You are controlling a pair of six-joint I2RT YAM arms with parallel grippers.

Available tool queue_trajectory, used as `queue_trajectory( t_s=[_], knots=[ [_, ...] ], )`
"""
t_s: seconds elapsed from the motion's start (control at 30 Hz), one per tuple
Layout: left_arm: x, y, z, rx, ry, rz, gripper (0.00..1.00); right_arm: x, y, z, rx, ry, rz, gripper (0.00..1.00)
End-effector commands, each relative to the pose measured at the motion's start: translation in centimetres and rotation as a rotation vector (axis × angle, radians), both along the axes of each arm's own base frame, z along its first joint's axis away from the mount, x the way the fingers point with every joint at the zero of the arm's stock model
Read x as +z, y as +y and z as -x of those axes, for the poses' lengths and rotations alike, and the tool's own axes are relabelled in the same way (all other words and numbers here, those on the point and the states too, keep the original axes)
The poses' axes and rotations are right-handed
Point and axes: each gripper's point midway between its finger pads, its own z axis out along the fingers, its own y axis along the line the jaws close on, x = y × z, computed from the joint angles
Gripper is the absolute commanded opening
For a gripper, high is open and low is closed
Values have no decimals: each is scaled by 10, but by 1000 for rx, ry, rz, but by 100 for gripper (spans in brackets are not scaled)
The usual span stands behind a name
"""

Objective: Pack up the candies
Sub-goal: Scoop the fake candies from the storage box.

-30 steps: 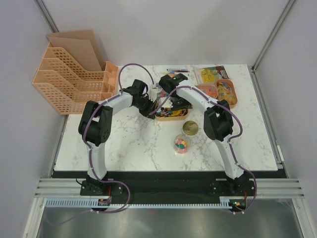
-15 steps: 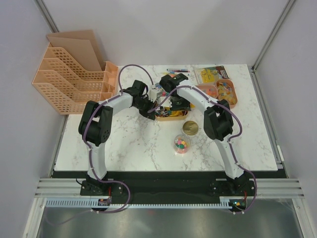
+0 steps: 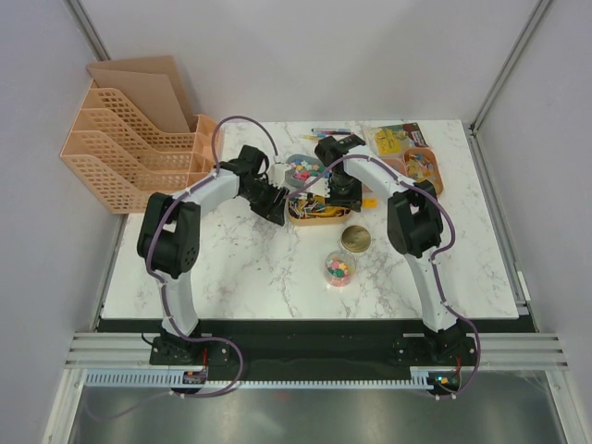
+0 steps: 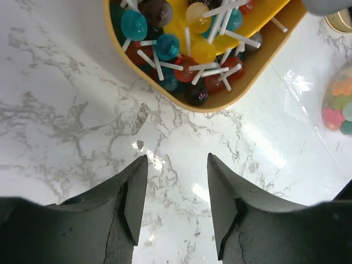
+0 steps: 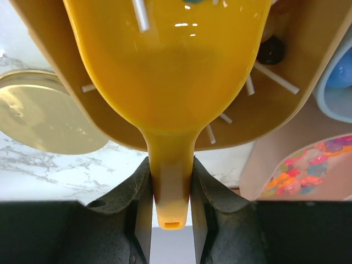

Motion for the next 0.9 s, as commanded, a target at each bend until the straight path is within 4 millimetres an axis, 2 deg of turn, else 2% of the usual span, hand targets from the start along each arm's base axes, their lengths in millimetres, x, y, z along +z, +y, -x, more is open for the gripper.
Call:
queue_trajectory(
  t_s=[0.0,0.23,0.4,0.63,0.87],
  knots=[
    [31,11,-9,2,-88,-13,55,13,20,-9,24,-54,-116,0],
    [31,30,-17,47,-85,-40,54,15,28,-14,21,-75,-147,0],
    [31,38,-24,70,-88,-42,54,19,29,-14,15,-87,-179,1],
    [23,55,-31,105,-88,-86,56,34,38,-11,9,-89,-343,0],
    [16,70,-41,101,-96,-142,56,45,32,-14,7,-114,-459,0]
  ],
)
